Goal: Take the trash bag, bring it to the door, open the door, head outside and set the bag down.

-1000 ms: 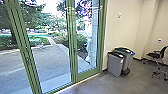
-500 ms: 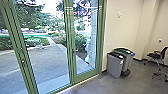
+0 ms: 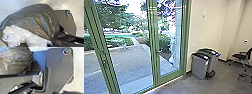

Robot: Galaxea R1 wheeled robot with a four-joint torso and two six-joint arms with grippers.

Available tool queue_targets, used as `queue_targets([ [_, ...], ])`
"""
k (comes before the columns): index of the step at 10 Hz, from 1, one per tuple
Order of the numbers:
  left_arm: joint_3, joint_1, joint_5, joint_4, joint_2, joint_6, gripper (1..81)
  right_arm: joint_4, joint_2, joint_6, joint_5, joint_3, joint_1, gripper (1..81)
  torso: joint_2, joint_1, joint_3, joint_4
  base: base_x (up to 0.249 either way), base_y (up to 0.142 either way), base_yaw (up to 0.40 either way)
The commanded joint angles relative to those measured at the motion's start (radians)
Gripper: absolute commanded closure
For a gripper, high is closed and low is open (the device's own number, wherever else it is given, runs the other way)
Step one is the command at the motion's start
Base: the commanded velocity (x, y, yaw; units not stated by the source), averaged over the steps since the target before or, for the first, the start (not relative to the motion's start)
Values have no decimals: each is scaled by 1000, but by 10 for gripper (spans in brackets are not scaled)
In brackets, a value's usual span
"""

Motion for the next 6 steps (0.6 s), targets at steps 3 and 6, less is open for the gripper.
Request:
queue_targets([
  [3, 0, -67, 53, 7, 1, 5, 811, -7, 4, -1, -46, 3, 53, 10, 0, 1, 0, 0, 116, 0, 0],
  [6, 0, -67, 51, 6, 1, 5, 811, -7, 6, -1, -46, 3, 48, 10, 0, 1, 0, 0, 116, 0, 0],
])
